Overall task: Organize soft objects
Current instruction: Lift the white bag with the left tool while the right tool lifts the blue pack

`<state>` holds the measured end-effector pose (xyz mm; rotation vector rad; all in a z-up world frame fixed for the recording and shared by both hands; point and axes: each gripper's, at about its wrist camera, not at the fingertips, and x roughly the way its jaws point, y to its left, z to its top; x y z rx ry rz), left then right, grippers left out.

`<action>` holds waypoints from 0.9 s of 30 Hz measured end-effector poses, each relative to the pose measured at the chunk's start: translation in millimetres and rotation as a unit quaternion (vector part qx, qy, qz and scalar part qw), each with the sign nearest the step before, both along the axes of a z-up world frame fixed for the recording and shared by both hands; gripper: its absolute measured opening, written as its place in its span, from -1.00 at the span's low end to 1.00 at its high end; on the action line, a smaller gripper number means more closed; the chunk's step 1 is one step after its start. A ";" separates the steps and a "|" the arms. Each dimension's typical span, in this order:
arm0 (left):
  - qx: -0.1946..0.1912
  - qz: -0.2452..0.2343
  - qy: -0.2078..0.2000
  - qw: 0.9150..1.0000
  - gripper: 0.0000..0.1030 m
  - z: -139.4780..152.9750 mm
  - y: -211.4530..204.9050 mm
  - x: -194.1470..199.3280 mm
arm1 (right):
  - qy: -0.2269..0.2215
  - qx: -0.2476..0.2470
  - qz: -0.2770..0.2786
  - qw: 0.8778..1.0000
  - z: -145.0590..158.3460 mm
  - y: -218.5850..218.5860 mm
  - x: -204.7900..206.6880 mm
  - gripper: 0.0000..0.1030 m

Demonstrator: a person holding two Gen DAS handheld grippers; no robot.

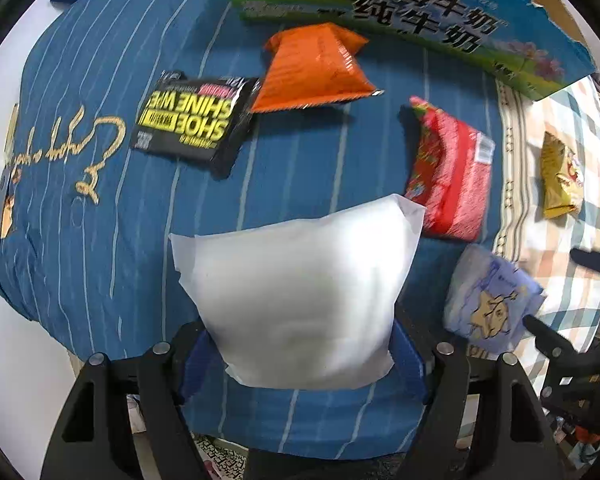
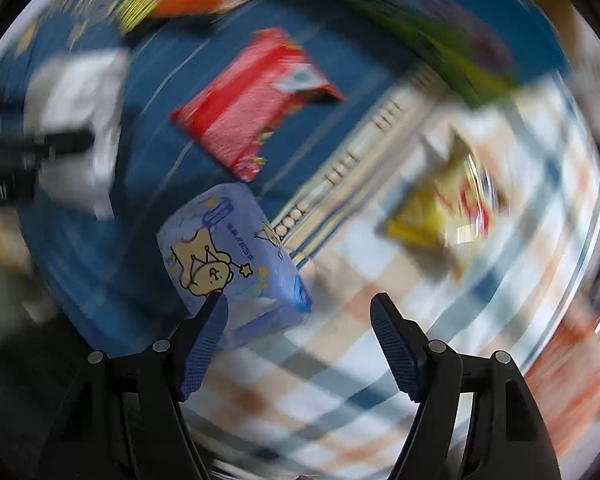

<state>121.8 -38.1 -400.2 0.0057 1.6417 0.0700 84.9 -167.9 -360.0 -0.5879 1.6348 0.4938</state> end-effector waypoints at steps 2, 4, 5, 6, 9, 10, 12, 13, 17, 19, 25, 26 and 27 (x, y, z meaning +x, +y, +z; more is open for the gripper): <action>0.000 0.010 0.003 1.000 0.45 -3.7 7.0 -4.8 | 0.000 -0.031 0.066 0.997 -4.3 17.8 -3.3 0.48; -0.004 0.022 0.010 1.000 0.45 -8.0 12.3 -12.2 | 0.020 -0.030 0.106 0.994 -5.2 29.4 -12.2 0.48; -0.007 0.028 0.014 0.999 0.45 -11.0 15.5 -14.4 | 0.033 -0.027 0.116 0.992 -9.2 35.6 -16.1 0.48; -0.008 0.033 0.019 0.999 0.45 -14.0 19.3 -16.5 | 0.042 -0.025 0.125 0.991 -15.3 41.8 -20.0 0.48; -0.004 0.045 0.027 0.999 0.45 -20.0 28.1 -21.7 | 0.071 -0.036 0.142 0.987 -42.5 61.2 -34.5 0.48; -0.004 0.048 0.029 0.998 0.45 -21.4 29.2 -24.4 | 0.077 -0.038 0.143 0.986 -50.9 65.8 -35.8 0.48; -0.004 0.053 0.030 0.998 0.45 -21.1 33.7 -27.3 | 0.092 -0.037 0.133 0.986 -59.0 65.8 -39.5 0.47; -0.004 0.054 0.030 0.998 0.45 -22.2 36.0 -26.5 | 0.099 -0.034 0.121 0.987 -61.3 64.2 -41.5 0.46; -0.003 0.058 0.030 0.998 0.45 -27.2 49.3 -35.0 | 0.112 -0.009 0.053 0.992 -62.3 50.0 -42.3 -0.09; -0.004 0.056 0.030 0.998 0.45 -24.5 51.8 -35.6 | 0.126 0.021 -0.014 0.992 -54.0 28.9 -29.9 -0.20; -0.007 0.041 0.021 0.999 0.46 -22.0 38.3 -37.4 | 0.099 0.091 -0.254 0.958 -33.8 -55.8 -10.6 0.21; -0.009 0.040 0.018 0.999 0.46 -20.5 39.4 -41.1 | 0.092 0.080 -0.283 0.951 -34.9 -70.6 -7.3 0.36; -0.010 0.039 0.016 0.999 0.46 -17.2 38.7 -39.9 | 0.091 0.084 -0.300 0.946 -33.8 -83.2 -8.4 0.46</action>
